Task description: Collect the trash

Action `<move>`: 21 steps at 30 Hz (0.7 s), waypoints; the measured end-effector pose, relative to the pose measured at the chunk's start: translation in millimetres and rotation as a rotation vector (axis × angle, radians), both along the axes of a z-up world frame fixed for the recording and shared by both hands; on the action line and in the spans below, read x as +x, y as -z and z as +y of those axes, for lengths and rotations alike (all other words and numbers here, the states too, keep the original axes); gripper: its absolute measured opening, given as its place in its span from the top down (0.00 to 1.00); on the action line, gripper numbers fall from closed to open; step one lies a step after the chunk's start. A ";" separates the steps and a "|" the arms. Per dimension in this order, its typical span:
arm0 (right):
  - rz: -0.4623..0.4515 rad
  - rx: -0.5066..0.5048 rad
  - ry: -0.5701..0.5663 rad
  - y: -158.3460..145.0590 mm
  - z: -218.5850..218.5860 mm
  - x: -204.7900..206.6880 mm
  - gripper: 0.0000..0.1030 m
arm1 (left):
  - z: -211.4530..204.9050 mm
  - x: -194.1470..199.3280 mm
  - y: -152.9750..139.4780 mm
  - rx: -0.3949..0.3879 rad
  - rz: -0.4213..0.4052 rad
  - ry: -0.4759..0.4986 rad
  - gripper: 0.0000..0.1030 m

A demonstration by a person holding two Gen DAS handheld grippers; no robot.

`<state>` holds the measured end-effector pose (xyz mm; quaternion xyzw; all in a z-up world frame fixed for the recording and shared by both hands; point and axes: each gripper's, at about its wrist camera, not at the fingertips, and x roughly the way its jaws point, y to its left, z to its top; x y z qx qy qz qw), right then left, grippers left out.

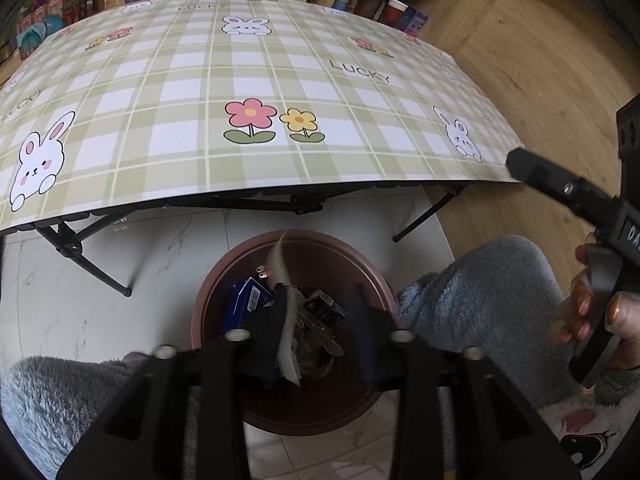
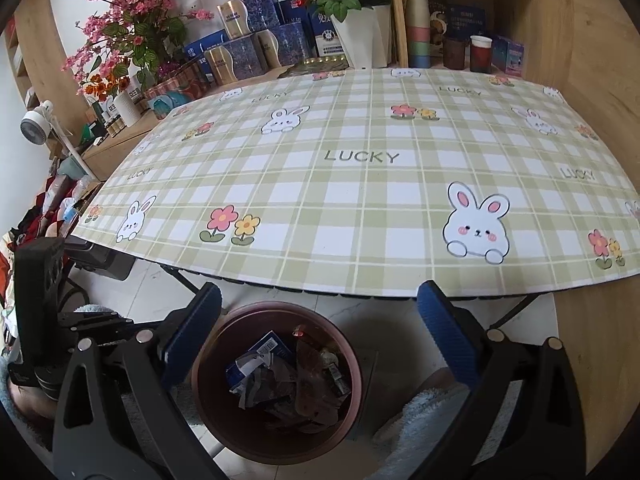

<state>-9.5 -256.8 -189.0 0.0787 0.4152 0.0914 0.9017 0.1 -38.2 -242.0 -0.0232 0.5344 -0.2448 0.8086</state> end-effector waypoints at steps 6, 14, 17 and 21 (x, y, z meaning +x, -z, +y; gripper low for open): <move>-0.029 -0.023 0.011 -13.9 -1.6 0.8 0.06 | 3.4 -2.2 -12.8 0.016 -0.066 -0.023 0.34; -0.092 -0.071 0.022 -47.5 -1.1 1.6 0.06 | 17.2 -3.4 -74.7 0.063 -0.312 -0.107 0.09; -0.124 -0.088 0.022 -64.0 0.2 1.2 0.06 | 26.5 -3.0 -108.4 0.077 -0.408 -0.152 0.07; -0.177 -0.114 0.022 -89.4 2.6 -0.5 0.06 | 37.6 -6.3 -148.6 0.090 -0.525 -0.202 0.06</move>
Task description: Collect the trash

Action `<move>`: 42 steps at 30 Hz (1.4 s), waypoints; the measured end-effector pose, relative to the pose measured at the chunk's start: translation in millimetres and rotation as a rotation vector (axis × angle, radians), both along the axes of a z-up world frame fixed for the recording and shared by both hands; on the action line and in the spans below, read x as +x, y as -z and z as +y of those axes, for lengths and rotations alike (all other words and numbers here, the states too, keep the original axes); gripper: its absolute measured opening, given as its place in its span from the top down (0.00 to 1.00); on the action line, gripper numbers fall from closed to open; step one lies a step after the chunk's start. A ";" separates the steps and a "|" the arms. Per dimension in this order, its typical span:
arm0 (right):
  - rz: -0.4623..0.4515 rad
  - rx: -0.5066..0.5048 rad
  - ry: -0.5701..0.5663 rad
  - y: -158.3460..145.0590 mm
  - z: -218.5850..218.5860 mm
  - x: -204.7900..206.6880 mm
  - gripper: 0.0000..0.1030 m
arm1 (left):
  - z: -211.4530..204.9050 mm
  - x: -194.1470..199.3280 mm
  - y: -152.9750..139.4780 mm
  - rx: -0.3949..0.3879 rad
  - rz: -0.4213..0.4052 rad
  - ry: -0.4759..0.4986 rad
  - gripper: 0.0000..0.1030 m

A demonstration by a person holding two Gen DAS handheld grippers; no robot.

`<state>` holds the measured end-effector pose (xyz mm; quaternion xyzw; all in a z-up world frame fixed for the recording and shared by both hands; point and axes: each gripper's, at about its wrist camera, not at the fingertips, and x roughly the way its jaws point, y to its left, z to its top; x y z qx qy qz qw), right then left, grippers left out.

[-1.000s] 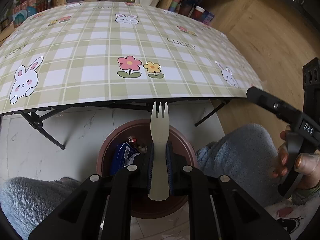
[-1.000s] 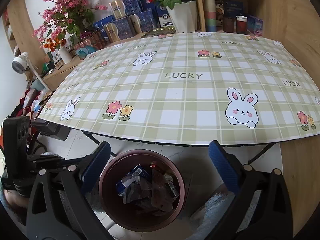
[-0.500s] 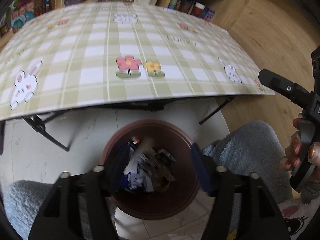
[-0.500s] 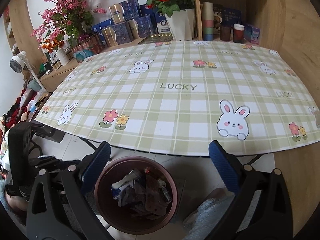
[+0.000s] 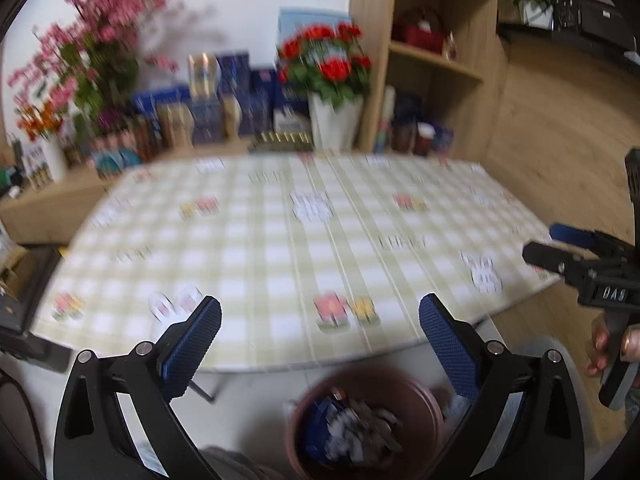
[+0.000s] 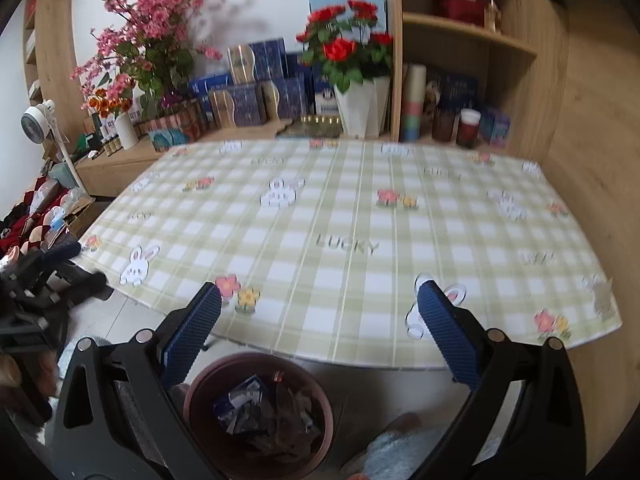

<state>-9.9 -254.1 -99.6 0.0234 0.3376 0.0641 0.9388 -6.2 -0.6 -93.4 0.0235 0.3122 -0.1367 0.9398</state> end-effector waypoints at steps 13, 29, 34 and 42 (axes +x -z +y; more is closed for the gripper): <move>-0.151 -0.020 0.018 -67.3 2.6 -9.7 0.06 | 20.9 -23.5 -94.0 0.017 -0.206 -0.066 0.06; -0.177 -0.003 0.027 -80.5 4.4 -17.6 0.06 | 14.4 -33.3 -110.5 0.049 -0.241 -0.102 0.06; -0.174 0.006 0.031 -79.9 2.1 -16.6 0.06 | 14.5 -31.1 -110.8 0.055 -0.239 -0.116 0.06; -0.174 0.009 0.031 -79.7 1.6 -16.3 0.06 | 14.5 -31.3 -111.7 0.068 -0.238 -0.115 0.06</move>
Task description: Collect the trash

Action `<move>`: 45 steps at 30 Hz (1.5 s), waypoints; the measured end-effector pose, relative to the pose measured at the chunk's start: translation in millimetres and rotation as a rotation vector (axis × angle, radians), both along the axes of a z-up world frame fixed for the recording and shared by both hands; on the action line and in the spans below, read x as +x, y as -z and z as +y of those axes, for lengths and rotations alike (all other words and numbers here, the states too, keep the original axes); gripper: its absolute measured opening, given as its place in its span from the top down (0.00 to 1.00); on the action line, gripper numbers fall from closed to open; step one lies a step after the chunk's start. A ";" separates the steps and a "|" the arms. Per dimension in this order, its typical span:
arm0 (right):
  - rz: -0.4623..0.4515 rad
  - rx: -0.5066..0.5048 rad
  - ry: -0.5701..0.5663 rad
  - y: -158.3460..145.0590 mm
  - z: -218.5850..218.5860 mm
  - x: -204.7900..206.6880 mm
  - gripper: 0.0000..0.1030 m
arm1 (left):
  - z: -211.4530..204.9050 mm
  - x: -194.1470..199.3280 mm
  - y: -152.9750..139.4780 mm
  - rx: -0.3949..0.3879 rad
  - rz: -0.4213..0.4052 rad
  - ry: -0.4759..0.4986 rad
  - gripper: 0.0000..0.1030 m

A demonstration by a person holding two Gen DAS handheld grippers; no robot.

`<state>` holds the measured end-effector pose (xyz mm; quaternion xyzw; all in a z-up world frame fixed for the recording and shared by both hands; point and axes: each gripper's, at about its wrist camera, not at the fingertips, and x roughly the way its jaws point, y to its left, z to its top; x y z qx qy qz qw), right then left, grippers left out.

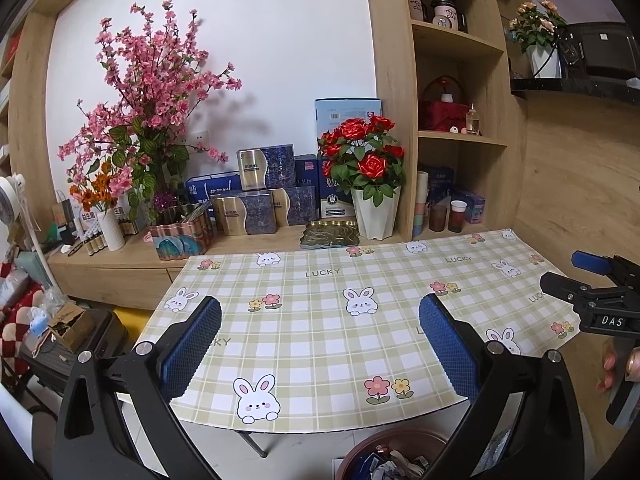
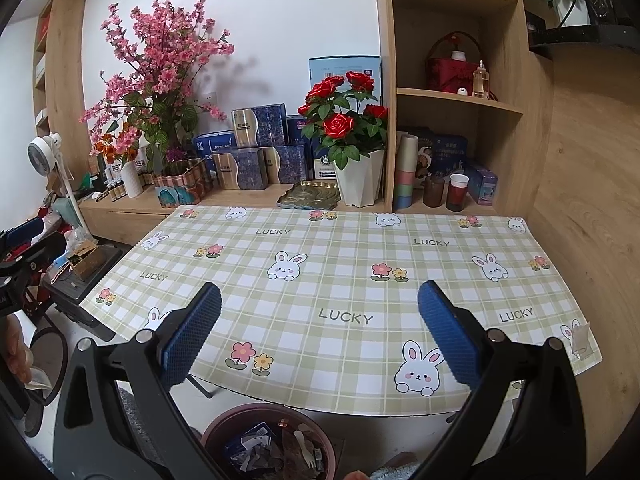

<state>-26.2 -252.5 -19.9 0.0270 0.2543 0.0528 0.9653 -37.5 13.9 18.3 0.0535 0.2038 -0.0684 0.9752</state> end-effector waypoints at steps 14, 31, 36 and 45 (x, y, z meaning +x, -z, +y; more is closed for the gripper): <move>-0.016 -0.001 -0.007 -2.0 15.0 -1.2 0.06 | 4.0 -6.8 -4.7 0.000 -0.010 -0.021 0.06; -0.014 -0.008 -0.005 -2.7 16.6 -0.5 0.06 | 8.7 -4.5 -4.9 -0.004 -0.005 -0.036 0.06; -0.014 -0.006 -0.004 -2.8 14.9 0.7 0.06 | 9.4 -2.2 -3.5 -0.002 0.004 -0.040 0.06; -0.006 -0.004 -0.001 -0.7 12.7 2.5 0.06 | 10.3 0.2 -3.4 0.003 0.003 -0.042 0.06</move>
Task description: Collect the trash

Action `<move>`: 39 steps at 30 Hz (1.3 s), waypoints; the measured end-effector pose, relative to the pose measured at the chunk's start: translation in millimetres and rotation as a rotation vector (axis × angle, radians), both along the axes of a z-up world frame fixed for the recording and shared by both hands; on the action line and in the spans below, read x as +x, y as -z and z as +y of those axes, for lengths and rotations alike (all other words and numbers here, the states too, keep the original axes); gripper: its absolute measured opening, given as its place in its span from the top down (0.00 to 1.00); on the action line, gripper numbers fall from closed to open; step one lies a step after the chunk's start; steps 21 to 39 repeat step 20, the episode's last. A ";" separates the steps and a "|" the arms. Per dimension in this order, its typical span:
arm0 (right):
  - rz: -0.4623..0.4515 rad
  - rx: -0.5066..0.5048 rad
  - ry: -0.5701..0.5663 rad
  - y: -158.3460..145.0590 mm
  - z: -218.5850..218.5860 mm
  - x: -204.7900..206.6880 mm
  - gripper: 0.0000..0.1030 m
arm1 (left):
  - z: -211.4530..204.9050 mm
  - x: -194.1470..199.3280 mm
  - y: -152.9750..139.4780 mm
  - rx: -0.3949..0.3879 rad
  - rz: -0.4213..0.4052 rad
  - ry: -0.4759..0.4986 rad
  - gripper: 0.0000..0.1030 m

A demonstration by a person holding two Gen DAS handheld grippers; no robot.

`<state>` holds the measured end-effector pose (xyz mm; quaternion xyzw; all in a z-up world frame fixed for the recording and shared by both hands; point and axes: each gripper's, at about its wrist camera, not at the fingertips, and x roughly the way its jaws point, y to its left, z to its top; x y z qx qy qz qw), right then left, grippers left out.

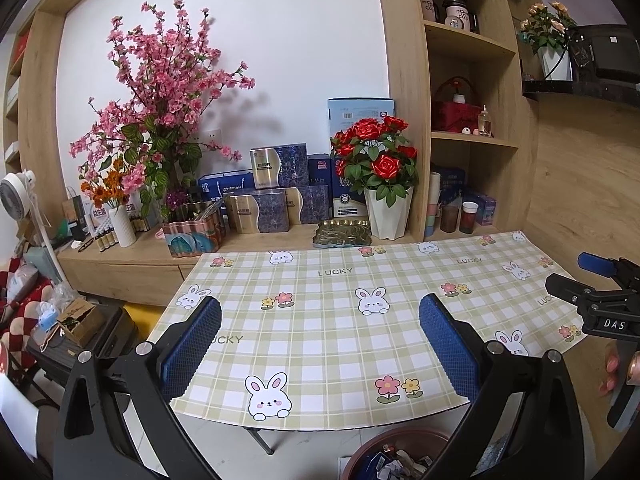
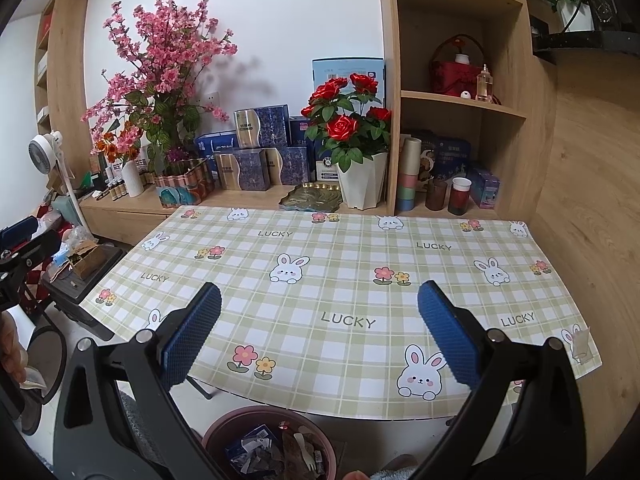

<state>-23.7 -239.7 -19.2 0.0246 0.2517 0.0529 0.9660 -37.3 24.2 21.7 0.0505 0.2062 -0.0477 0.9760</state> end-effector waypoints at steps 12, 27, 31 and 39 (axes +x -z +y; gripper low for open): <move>0.006 0.004 -0.003 4.3 0.6 -0.7 0.06 | -3.0 -0.8 4.5 0.013 0.005 -0.001 0.06; 0.009 0.004 -0.003 6.6 0.7 -1.4 0.06 | -1.4 -0.9 4.5 0.019 0.014 -0.013 0.06; 0.009 0.004 -0.003 6.6 0.7 -1.4 0.06 | -1.4 -0.9 4.5 0.019 0.014 -0.013 0.06; 0.009 0.004 -0.003 6.6 0.7 -1.4 0.06 | -1.4 -0.9 4.5 0.019 0.014 -0.013 0.06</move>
